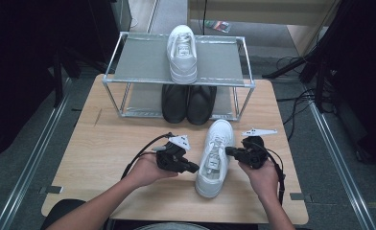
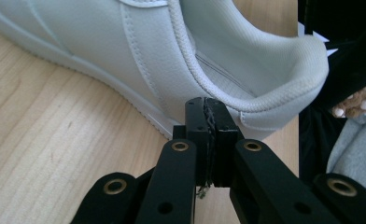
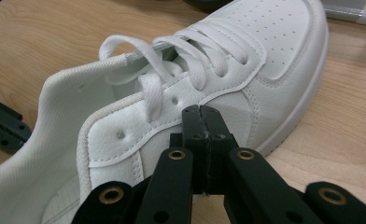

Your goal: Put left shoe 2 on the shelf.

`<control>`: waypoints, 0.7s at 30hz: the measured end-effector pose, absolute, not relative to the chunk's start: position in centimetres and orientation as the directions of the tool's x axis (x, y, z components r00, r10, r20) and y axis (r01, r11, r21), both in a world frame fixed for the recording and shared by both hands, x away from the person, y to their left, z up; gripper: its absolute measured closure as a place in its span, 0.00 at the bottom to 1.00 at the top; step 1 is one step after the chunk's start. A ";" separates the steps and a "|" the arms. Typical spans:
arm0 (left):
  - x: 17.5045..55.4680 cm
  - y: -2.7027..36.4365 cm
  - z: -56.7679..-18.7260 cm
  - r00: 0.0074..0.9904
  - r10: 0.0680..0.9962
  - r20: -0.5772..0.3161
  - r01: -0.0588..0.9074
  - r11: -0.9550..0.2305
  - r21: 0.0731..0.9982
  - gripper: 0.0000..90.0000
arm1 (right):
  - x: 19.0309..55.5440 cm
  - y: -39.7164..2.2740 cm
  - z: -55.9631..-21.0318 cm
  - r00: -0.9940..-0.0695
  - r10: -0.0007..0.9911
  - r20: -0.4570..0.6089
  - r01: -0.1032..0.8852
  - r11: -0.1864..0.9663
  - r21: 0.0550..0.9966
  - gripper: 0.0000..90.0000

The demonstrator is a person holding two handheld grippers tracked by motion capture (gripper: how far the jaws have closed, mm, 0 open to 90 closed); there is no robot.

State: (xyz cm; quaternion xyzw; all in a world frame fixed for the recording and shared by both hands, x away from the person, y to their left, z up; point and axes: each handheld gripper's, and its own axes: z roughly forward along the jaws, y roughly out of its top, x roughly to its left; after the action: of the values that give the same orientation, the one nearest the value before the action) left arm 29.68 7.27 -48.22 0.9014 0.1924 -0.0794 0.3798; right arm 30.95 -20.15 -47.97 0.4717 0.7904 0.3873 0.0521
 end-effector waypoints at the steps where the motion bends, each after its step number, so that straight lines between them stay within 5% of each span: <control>1: 29.6 7.4 -48.2 0.913 0.286 -0.291 0.408 -0.635 0.655 0.98 | 31.0 -20.1 -47.9 -0.551 0.785 0.283 0.705 0.256 0.661 1.00; 10: 31.4 7.7 -48.4 0.890 0.348 -0.296 0.453 -0.595 0.664 0.98 | 30.4 -20.5 -47.3 -0.543 0.791 0.283 0.701 0.241 0.671 0.99; 21: 31.4 6.4 -48.8 0.899 0.308 -0.311 0.438 -0.617 0.654 0.98 | 28.8 -20.5 -47.2 -0.532 0.801 0.274 0.701 0.235 0.673 0.97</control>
State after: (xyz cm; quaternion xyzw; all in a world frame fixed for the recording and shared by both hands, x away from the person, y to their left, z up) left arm 31.41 6.40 -48.82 0.8952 0.2082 -0.0842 0.3849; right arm 28.80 -20.54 -47.17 0.4794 0.7833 0.3905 0.0642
